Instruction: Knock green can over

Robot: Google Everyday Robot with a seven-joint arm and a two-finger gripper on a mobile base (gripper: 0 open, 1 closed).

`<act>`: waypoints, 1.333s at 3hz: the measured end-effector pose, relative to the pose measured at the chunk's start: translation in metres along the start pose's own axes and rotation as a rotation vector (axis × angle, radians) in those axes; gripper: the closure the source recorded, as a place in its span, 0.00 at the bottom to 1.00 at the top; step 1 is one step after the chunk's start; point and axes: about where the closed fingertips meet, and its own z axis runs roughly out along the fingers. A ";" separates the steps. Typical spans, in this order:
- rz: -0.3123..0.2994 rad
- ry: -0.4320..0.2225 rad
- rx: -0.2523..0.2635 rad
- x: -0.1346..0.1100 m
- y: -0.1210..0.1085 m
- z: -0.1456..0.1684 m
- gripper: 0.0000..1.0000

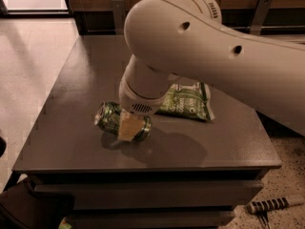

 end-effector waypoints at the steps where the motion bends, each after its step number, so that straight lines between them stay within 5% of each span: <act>1: -0.021 0.068 -0.001 -0.003 -0.006 0.021 1.00; 2: -0.039 0.071 -0.020 -0.009 -0.008 0.041 0.98; 4: -0.040 0.071 -0.018 -0.010 -0.008 0.040 0.53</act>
Offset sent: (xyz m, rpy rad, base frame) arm 0.0423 0.0622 -0.0865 -0.0492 0.0251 0.0829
